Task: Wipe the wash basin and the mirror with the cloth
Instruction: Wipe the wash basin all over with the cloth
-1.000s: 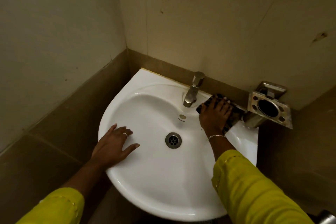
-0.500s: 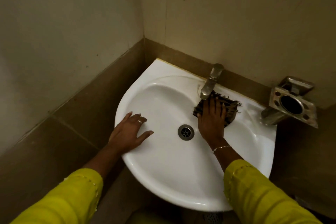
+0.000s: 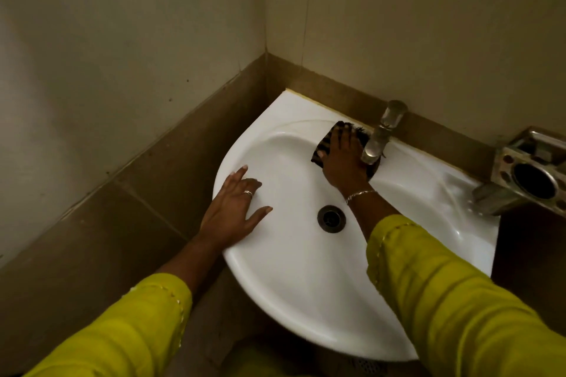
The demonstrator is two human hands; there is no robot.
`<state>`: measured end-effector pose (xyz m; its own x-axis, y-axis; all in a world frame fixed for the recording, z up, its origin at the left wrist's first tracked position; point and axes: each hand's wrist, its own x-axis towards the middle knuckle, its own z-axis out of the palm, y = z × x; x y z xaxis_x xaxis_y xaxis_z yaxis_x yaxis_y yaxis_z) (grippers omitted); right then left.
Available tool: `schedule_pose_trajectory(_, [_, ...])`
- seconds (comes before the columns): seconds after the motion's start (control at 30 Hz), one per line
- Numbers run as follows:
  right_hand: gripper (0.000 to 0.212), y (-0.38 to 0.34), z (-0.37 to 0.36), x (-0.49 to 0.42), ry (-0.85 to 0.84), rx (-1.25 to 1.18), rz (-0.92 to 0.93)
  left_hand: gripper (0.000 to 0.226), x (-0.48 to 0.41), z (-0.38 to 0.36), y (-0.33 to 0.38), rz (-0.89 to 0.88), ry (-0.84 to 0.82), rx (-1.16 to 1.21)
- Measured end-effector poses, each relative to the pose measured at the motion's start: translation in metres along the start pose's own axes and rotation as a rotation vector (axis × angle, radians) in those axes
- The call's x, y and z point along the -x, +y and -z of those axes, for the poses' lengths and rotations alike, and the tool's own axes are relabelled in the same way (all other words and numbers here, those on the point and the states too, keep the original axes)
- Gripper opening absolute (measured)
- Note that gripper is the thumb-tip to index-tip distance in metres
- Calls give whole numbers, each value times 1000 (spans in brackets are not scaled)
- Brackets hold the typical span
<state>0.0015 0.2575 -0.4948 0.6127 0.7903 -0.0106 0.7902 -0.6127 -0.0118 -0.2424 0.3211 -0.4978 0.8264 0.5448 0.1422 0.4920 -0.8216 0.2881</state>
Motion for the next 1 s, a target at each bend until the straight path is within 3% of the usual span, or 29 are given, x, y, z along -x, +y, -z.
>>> schedule_pose_trajectory(0.43, [67,-40,-8,-23,106,-38,113,83,2,1,5,181,172,76])
schedule_pose_trajectory(0.63, [69,-83,-18,-16,142,-121,293,87,1,-2,5,260,239,154])
schedule_pose_trajectory(0.73, [64,-108,-27,-6,108,-271,397,85,2,-3,4,270,254,179])
schedule_pose_trajectory(0.87, [60,-119,-33,11,-18,-674,553,86,3,-3,3,283,263,204])
schedule_pose_trajectory(0.93, [60,-117,-34,15,2,-811,494,89,2,-3,3,292,266,216])
schedule_pose_trajectory(1.0, [62,-122,-35,18,89,-827,317,91,3,-3,3,307,271,232])
